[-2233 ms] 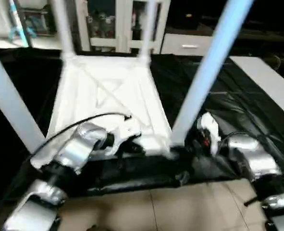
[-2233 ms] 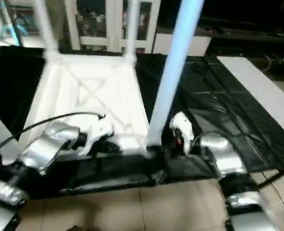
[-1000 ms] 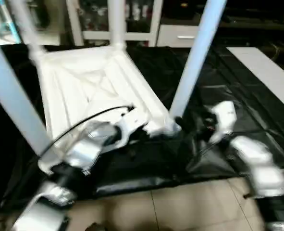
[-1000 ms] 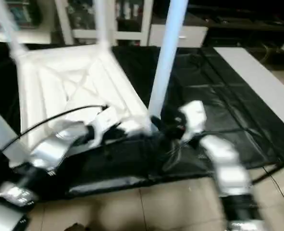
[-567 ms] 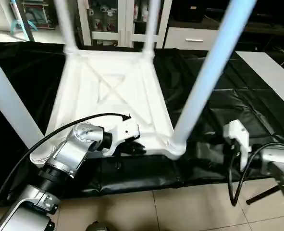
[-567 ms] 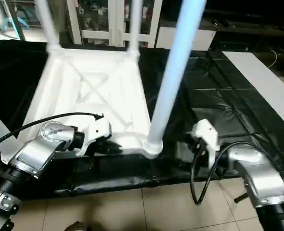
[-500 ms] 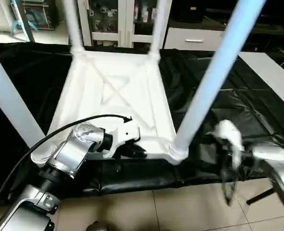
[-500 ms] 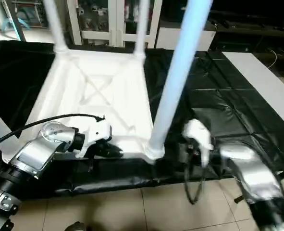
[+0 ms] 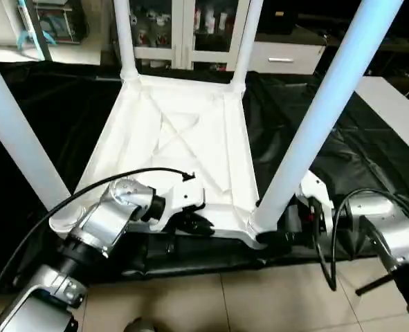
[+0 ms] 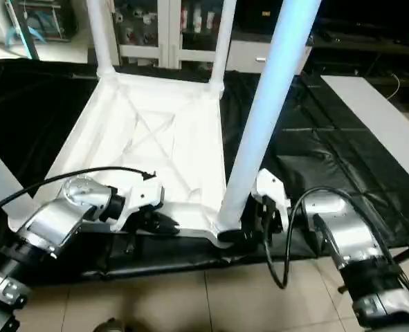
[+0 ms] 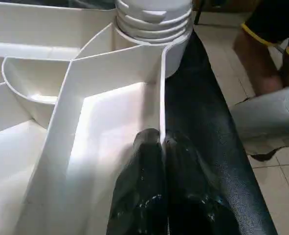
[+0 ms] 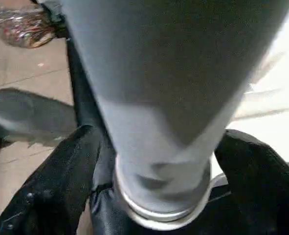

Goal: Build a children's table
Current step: Rotate leg to tighten

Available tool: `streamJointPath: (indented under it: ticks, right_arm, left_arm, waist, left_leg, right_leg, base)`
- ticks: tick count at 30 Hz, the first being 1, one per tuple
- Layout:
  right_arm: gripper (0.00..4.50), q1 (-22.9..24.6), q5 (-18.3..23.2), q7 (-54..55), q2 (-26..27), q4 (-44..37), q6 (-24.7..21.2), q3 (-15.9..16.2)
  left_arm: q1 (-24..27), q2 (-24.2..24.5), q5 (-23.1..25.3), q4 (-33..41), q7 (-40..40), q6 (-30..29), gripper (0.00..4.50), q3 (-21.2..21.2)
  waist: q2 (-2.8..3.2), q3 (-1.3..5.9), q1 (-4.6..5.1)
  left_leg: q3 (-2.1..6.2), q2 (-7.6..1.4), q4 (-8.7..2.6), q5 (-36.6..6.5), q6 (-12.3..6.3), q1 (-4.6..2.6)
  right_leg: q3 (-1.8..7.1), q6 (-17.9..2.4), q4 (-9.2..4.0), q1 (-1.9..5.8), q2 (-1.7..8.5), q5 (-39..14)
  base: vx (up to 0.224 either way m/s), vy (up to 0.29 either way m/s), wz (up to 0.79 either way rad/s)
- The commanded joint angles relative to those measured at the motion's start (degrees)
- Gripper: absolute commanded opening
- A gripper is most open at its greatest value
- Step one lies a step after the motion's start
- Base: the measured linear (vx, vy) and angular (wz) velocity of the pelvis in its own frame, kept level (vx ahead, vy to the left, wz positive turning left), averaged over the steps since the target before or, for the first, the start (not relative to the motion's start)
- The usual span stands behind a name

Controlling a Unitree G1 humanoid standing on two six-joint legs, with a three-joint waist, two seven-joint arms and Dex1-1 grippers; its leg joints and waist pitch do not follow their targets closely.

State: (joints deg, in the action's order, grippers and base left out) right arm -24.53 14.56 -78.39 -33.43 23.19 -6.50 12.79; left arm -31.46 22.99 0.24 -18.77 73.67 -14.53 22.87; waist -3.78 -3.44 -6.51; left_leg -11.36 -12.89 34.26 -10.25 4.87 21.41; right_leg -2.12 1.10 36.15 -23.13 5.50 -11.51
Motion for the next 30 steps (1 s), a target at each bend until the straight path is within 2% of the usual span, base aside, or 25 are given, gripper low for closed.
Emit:
streamJointPath:
  ticks: [1, 3, 5, 7, 9, 17, 20, 22, 23, 24, 25, 26, 27, 28, 29, 30]
  right_arm:
    - [3.61, -1.1, -1.2, -1.0, 0.0, 1.2, 1.4, 0.7]
    - [3.54, -1.8, -2.1, -1.7, 0.1, 2.9, 2.5, 1.4]
    - [3.24, -2.3, -3.3, -2.2, 0.2, 4.5, 4.0, 2.2]
    - [3.14, -2.7, -3.8, -2.3, 0.4, 5.4, 4.7, 2.4]
    - [2.81, -3.5, -4.2, -2.7, 0.8, 7.0, 5.6, 2.6]
    - [2.63, -4.7, -4.7, -3.0, 3.1, 10.8, 7.9, 2.4]
    - [2.62, -3.7, -2.6, 1.2, 5.3, 11.4, 5.5, -0.5]
    - [2.62, -3.4, -2.5, 7.9, 7.3, 13.1, 4.4, -2.8]
    - [2.61, -3.4, -2.8, 15.5, 9.3, 15.0, 2.8, -4.9]
    - [2.61, -3.6, -2.8, 19.0, 10.4, 15.9, 2.1, -5.9]
    - [2.61, -3.6, -2.8, 19.0, 10.4, 15.9, 2.1, -5.9]
    - [2.61, -3.8, -2.7, 23.5, 12.1, 16.7, 1.6, -7.2]
    - [2.61, -4.5, -2.2, 30.4, 15.0, 17.7, 0.8, -9.3]
    - [2.61, -5.0, -2.2, 33.9, 16.7, 18.1, 0.7, -10.0]
    - [2.61, -5.3, -2.3, 35.3, 17.4, 18.2, 0.7, -10.4]
    - [2.61, -6.4, -3.3, 40.5, 19.6, 19.5, 1.3, -11.1]
  left_arm:
    - [-1.3, -0.9, -1.3, 0.3, 2.0, 1.7, 0.0, 0.8]
    - [-1.6, -1.0, -1.2, -0.2, 1.9, 2.0, 0.0, 0.9]
    - [-1.8, -1.3, -1.0, -0.8, 1.8, 2.2, 0.0, 1.0]
    - [-1.9, -1.6, -0.9, -1.2, 1.5, 2.3, 0.0, 1.1]
    - [-1.9, -2.1, -1.0, -1.3, 1.1, 1.9, 0.0, 1.2]
    - [-1.7, -2.3, -0.6, -1.6, 0.2, 2.3, 0.0, 1.1]
    - [-2.1, -3.2, 0.5, -3.3, -3.0, 2.1, 0.0, 0.4]
    - [-3.2, -5.1, 1.4, -5.5, -8.1, 0.6, 0.0, -1.0]
    - [-4.4, -7.6, 1.5, -7.8, -13.0, -1.4, 0.0, -2.8]
    - [-5.0, -8.7, 1.9, -8.9, -15.6, -1.8, 0.0, -3.5]
    - [-5.0, -8.7, 1.9, -8.9, -15.6, -1.8, 0.0, -3.5]
    - [-5.7, -10.0, 2.3, -10.0, -18.4, -2.4, 0.0, -4.2]
    - [-6.8, -12.1, 2.8, -11.0, -22.6, -4.8, 0.0, -5.1]
    - [-7.5, -13.4, 3.0, -11.7, -25.6, -6.0, 0.0, -6.0]
    - [-7.8, -14.0, 3.1, -12.1, -27.0, -6.4, 0.0, -6.4]
    - [-8.9, -15.4, 3.6, -13.3, -30.7, -7.4, 0.0, -7.3]
  waist:
    - [-0.59, 4.13, 0.28]
    - [-0.56, 4.1, 0.34]
    - [-0.36, 4.13, 0.34]
    - [-0.47, 4.11, 0.35]
    - [-0.84, 4.14, 0.29]
    - [-0.89, 4.04, 0.35]
    - [-0.56, 3.96, 0.6]
    - [-0.82, 3.84, 0.72]
    - [-0.69, 3.65, 1.16]
    - [-0.64, 3.69, 1.29]
    - [-0.9, 3.88, 1.69]
    - [-1.02, 3.98, 1.88]
    - [-0.97, 4.03, 2.29]
    - [-1.05, 4.08, 2.21]
    - [-1.14, 4.3, 2.7]
    - [-1.13, 4.36, 2.66]
  left_leg:
    - [-0.1, -0.46, -3.52, -7.7, -3.74, -1.03]
    - [-0.09, -0.43, -3.55, -8.1, -3.47, -1.02]
    - [-0.06, -0.43, -3.56, -8.6, -3.08, -1.08]
    - [-0.09, -0.43, -3.56, -8.8, -3.03, -1.07]
    - [-0.09, -0.43, -3.52, -8.7, -3.22, -1.03]
    - [0.01, -0.49, -3.66, -9.9, -3.01, -1.04]
    - [0.04, -0.48, -3.84, -11.5, -2.31, -1.13]
    - [0.1, -0.43, -4.01, -12.8, -1.47, -1.16]
    - [0.15, -0.31, -4.23, -15.2, 0.2, -1.42]
    - [0.29, -0.25, -4.3, -16.0, 0.86, -1.41]
    - [0.51, -0.19, -4.35, -16.8, 1.7, -1.26]
    - [0.72, -0.08, -4.33, -16.4, 1.89, -0.86]
    - [0.79, -0.1, -4.51, -15.3, 2.19, -0.46]
    - [0.84, -0.06, -4.47, -15.3, 2.1, -0.7]
    - [0.76, 0.11, -4.21, -14.8, 1.63, -0.64]
    - [0.69, 0.09, -4.13, -14.4, 1.3, -0.69]
  right_leg:
    - [1.42, -14.9, -3.54, 2.39, 1.91, -4.0]
    - [1.44, -14.7, -3.63, 2.43, 1.93, -4.9]
    - [1.4, -14.7, -3.66, 2.38, 1.9, -5.3]
    - [1.42, -14.8, -3.64, 2.36, 1.87, -5.0]
    - [1.41, -14.8, -3.6, 2.42, 1.9, -5.0]
    - [1.33, -14.3, -3.87, 2.28, 2.02, -8.0]
    - [1.43, -13.7, -4.05, 2.12, 1.92, -9.1]
    - [1.4, -13.2, -4.4, 2.14, 1.92, -11.2]
    - [1.39, -12.2, -4.86, 1.77, 1.86, -15.1]
    - [1.31, -11.7, -4.99, 1.87, 1.95, -16.8]
    - [1.16, -10.5, -5.2, 2.0, 2.12, -19.2]
    - [1.06, -9.9, -5.13, 2.33, 2.16, -19.6]
    - [1.12, -9.2, -4.97, 2.33, 2.13, -18.8]
    - [0.97, -9.0, -5.17, 2.26, 2.07, -18.9]
    - [0.98, -9.4, -5.25, 2.21, 2.02, -18.0]
    - [1.0, -9.5, -5.22, 2.15, 2.02, -17.3]
  base:
    - [0.0, 0.0, 0.0]
    - [0.0, 0.0, 0.0]
    - [0.0, 0.0, 0.0]
    - [0.0, 0.0, 0.0]
    - [0.0, 0.0, 0.0]
    - [0.0, 0.0, 0.0]
    - [0.0, 0.0, 0.0]
    - [0.0, 0.0, 0.0]
    - [0.0, 0.0, 0.0]
    - [0.0, 0.0, 0.0]
    - [0.0, 0.0, 0.0]
    - [0.0, 0.0, 0.0]
    - [0.0, 0.0, 0.0]
    - [0.0, 0.0, 0.0]
    - [0.0, 0.0, 0.0]
    - [0.0, 0.0, 0.0]
